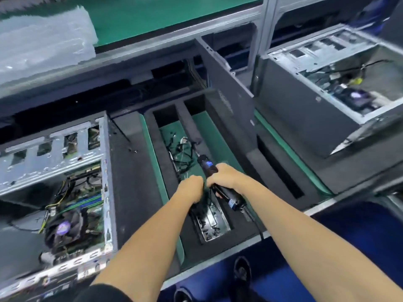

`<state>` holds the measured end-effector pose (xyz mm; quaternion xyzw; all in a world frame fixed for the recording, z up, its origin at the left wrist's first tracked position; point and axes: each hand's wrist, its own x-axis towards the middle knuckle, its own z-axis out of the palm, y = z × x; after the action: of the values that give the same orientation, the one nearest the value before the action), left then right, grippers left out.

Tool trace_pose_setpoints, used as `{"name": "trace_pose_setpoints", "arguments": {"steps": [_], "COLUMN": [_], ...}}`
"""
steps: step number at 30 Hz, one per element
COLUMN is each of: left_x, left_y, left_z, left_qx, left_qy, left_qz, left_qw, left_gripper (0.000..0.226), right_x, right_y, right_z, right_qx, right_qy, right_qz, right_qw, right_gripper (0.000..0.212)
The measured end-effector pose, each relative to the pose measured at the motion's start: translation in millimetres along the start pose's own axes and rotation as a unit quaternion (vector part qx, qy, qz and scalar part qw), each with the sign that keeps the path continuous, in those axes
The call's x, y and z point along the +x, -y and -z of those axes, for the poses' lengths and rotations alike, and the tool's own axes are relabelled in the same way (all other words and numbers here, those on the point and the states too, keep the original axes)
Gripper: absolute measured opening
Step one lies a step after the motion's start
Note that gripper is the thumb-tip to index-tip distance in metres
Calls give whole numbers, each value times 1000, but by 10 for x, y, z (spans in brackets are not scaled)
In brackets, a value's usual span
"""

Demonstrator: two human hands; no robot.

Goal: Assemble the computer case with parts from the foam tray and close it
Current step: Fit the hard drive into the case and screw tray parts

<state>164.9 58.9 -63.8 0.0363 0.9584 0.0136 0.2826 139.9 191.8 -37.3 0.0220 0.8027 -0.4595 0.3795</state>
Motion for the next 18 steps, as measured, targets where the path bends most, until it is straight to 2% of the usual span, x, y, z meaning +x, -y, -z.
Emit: {"name": "trace_pose_setpoints", "arguments": {"steps": [3,9,15,18], "left_x": [116,287,317,329], "left_y": [-15,-109,-76,-72], "left_z": [-253,-417,-463,-447], "left_qx": [75,131,118,103], "left_qy": [-9,-33,-49,-69], "left_qz": [6,4,2,11], "left_qw": [997,991,992,992], "left_gripper": [37,33,48,44], "right_x": [126,251,301,319], "right_y": [-33,20,60,60], "right_z": [27,43,95,106], "right_qx": [16,36,46,53], "right_qy": [25,56,68,75], "right_qz": [6,15,9,9], "right_qw": [1000,998,997,996], "right_gripper": [26,20,20,21]}}
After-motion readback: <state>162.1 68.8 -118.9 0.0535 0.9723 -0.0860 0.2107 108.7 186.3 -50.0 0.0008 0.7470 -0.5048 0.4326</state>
